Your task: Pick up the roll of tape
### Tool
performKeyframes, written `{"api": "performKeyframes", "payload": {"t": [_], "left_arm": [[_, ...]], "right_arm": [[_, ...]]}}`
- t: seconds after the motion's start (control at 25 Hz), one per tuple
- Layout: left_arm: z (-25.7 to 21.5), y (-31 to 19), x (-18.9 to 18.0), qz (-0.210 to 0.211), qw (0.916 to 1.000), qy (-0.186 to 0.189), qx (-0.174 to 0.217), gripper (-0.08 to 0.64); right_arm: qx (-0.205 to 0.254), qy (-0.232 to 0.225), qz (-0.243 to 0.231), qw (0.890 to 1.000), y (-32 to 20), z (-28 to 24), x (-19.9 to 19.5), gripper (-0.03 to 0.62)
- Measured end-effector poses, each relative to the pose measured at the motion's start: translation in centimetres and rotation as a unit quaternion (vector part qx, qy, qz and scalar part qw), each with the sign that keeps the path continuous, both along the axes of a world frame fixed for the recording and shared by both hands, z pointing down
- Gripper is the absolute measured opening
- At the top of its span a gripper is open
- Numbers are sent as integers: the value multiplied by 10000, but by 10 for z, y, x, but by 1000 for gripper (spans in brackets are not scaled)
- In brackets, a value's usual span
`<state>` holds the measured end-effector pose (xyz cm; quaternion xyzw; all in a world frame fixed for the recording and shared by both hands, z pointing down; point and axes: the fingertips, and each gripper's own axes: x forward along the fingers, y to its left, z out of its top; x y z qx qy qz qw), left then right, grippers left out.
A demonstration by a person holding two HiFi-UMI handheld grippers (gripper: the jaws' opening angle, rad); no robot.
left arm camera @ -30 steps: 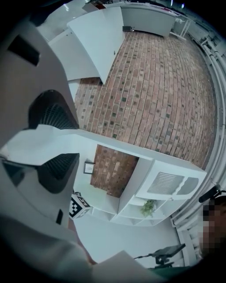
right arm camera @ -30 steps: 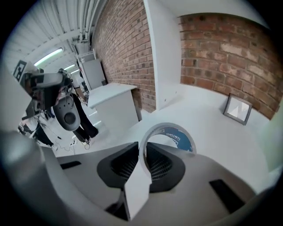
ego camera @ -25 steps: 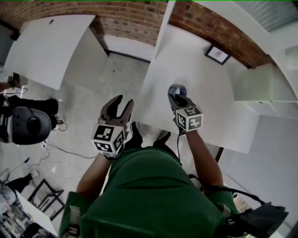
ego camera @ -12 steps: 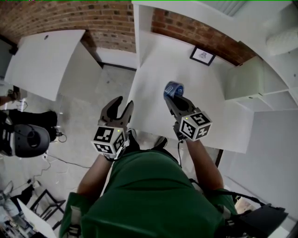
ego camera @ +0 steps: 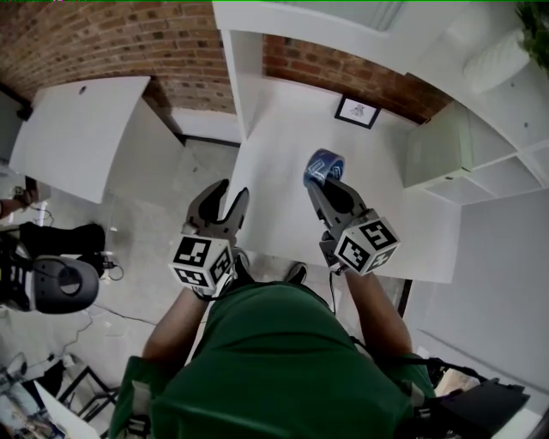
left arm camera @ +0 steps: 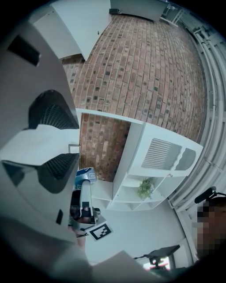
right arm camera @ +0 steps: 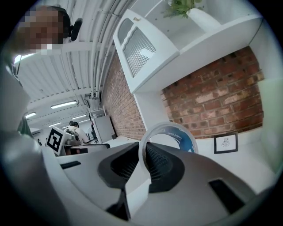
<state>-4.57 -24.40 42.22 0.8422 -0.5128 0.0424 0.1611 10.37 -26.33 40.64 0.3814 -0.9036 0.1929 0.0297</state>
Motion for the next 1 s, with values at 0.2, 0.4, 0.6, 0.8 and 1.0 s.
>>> {"api": "performKeyframes", "payload": {"t": [0.2,0.4,0.6,0.8,1.0], "left_arm": [[-19,0,10,58,9998,40,202,175],[-41,0,16,80,9990,148,410,175],[-63,0,25,164,9975,223,647,175],[-78,5,34,171,9959,243,854,173],[-92,7,41,238,9936,387,1033,144]], "right_arm": [[392,-43,28,9992,10,-30,8,66],[828,66,93,9965,20,-56,14,66],[1280,291,182,9912,29,-75,19,66],[1469,313,237,9884,38,-85,27,66],[1640,386,370,9850,43,-97,36,66]]}}
